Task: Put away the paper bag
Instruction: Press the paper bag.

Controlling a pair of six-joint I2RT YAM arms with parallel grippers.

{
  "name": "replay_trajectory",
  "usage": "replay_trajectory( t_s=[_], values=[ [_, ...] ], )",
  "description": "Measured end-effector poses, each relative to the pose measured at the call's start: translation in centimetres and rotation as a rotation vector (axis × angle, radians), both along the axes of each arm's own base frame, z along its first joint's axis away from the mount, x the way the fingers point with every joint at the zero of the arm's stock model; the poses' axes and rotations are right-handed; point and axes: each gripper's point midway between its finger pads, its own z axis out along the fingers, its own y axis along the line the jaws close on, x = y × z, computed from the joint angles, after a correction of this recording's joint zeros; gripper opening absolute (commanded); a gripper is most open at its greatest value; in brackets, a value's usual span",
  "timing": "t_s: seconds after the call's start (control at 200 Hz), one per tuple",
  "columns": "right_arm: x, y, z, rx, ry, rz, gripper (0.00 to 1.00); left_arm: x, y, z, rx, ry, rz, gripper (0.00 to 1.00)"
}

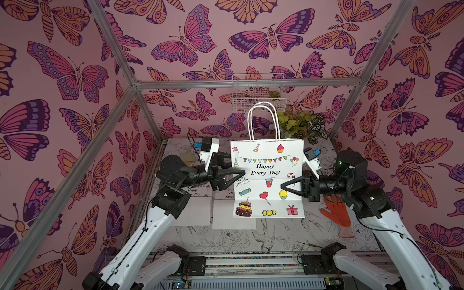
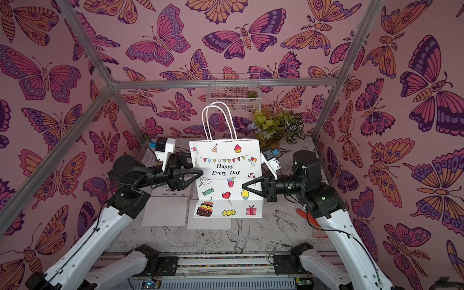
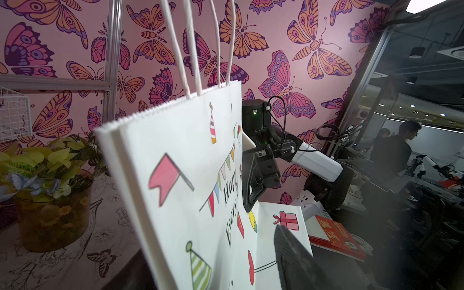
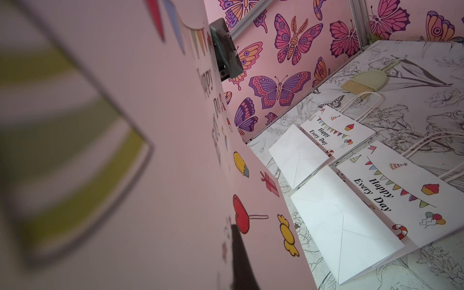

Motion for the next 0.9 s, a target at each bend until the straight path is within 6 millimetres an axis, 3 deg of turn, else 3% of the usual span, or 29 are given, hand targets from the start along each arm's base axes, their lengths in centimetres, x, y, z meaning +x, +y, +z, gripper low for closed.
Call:
replay_trajectory(
  t_s=[0.11,0.395,0.486,0.616,0.781,0.861,0.901],
  values=[
    [-0.1,0.0,-0.3,-0.01,0.006,0.001,0.0,0.3,0.1,0.1,-0.005,0.003,0.02,0.6],
    [-0.4,-0.1,-1.6,-0.048,0.036,0.007,0.0,0.9,0.3,0.3,-0.019,0.002,0.064,0.16],
    [-0.5,-0.1,-1.7,-0.052,0.041,0.006,0.0,0.8,0.4,0.4,-0.022,-0.001,0.069,0.08],
    [-0.5,-0.1,-1.7,-0.055,0.041,0.004,0.0,0.5,0.6,0.5,-0.025,-0.005,0.069,0.09],
    [-0.5,-0.2,-1.7,-0.07,0.035,0.001,0.0,0.2,1.0,0.7,-0.033,-0.018,0.085,0.3],
    [-0.4,-0.2,-1.8,-0.081,0.033,0.0,0.0,0.1,1.4,1.0,-0.04,-0.026,0.099,0.31],
    [-0.4,-0.2,-1.9,-0.087,0.037,-0.001,0.0,0.0,1.5,1.1,-0.043,-0.03,0.104,0.26]
  ],
)
